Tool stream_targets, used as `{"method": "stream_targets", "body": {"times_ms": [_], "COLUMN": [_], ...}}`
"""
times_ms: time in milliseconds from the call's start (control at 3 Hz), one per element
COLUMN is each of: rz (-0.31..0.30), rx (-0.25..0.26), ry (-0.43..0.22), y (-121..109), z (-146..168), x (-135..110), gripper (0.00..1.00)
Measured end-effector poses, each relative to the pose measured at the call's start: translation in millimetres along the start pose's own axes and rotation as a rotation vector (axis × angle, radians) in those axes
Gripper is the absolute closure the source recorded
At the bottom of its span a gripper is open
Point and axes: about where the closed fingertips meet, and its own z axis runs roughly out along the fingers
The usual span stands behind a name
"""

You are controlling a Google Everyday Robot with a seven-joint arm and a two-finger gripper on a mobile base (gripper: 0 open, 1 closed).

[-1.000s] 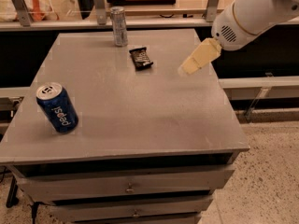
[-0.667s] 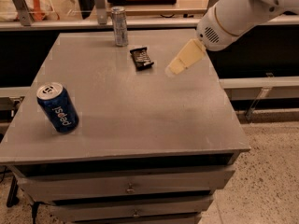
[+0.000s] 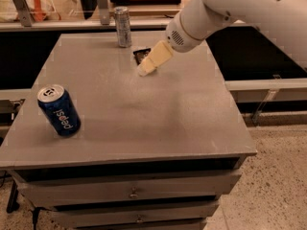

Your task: Move rxbar chocolate near pepsi can

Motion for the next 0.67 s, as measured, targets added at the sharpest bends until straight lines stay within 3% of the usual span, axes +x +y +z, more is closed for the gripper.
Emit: {"method": "stream_targets", "body": {"times_ms": [667], "rz": [0.136], "rx": [0.001], "ry": [-0.064], "y": [-3], "z": [69], "x": [-31], "gripper": [0.0]}}
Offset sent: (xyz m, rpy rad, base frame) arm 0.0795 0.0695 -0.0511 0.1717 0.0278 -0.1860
